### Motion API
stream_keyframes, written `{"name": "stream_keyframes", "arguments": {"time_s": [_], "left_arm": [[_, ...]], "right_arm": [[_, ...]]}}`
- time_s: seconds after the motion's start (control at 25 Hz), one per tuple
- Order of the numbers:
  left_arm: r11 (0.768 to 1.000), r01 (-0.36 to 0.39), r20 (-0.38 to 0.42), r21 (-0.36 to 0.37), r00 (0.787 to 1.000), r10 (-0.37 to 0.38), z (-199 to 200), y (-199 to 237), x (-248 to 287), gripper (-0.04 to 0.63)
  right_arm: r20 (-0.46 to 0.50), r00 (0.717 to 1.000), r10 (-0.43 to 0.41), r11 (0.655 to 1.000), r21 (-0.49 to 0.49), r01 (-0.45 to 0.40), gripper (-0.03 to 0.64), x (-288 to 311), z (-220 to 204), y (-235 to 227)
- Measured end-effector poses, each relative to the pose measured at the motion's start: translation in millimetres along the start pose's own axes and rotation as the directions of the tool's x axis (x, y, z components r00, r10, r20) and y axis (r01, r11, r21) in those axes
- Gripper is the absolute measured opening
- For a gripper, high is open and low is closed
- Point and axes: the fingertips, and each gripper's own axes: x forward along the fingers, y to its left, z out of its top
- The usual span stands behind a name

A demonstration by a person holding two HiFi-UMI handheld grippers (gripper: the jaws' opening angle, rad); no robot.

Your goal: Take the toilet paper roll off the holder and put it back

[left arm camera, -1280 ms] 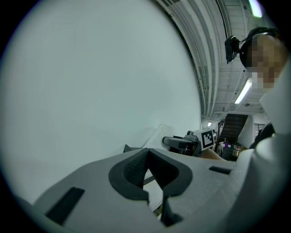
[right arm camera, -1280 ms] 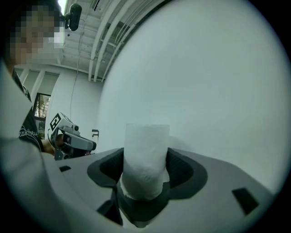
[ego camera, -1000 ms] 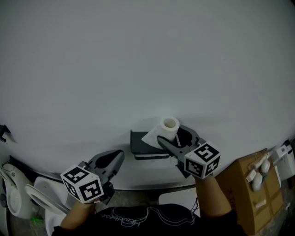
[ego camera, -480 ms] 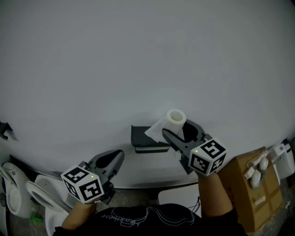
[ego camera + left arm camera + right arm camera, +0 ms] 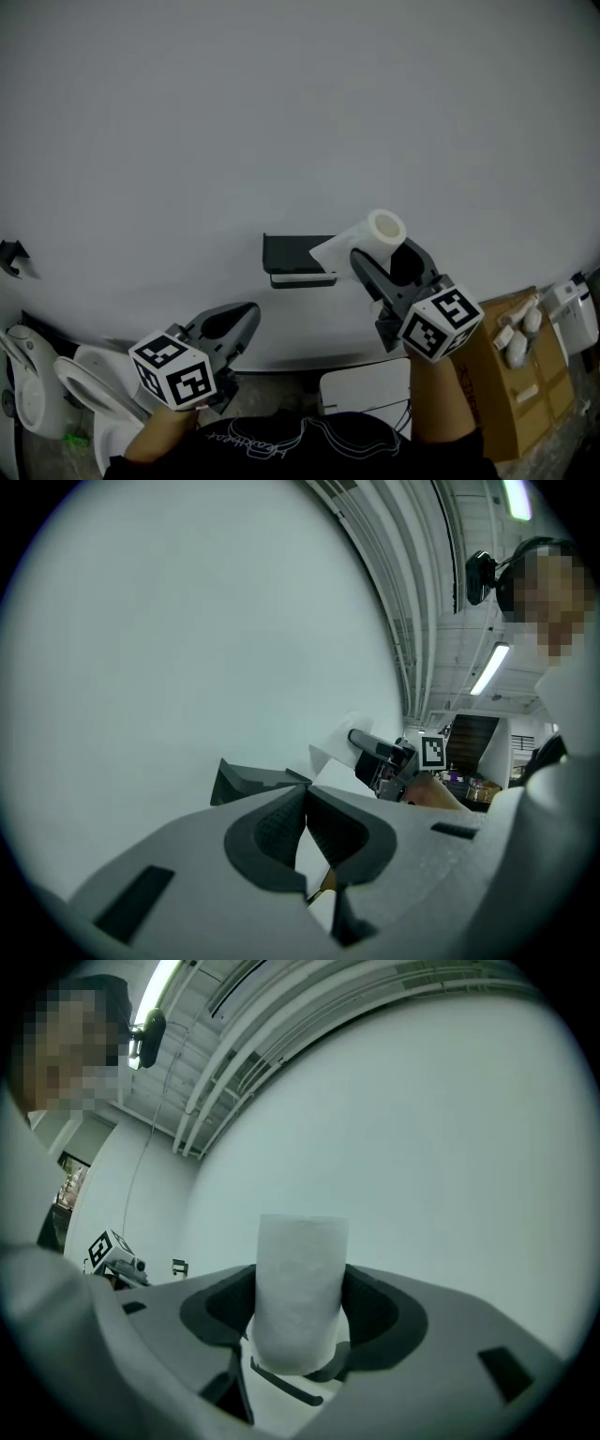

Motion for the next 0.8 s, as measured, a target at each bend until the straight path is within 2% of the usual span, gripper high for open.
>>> {"name": "stream_keyframes", "arguments": {"time_s": [0.32, 0.8], "left_arm": [[1.0, 0.024, -0.01, -0.017, 1.0, -0.024, -16, -19, -7, 0.006], [0.998, 0.054, -0.046, -0.035, 0.997, -0.055, -38, -40, -7, 0.006]], "right_arm": [[-0.041, 0.999, -0.017, 1.0, 0.015, 0.017, 0.279, -37, -16, 12], [-0.153, 0.987, -0.04, 0.995, 0.086, 0.053, 0.279, -83, -75, 33]]}}
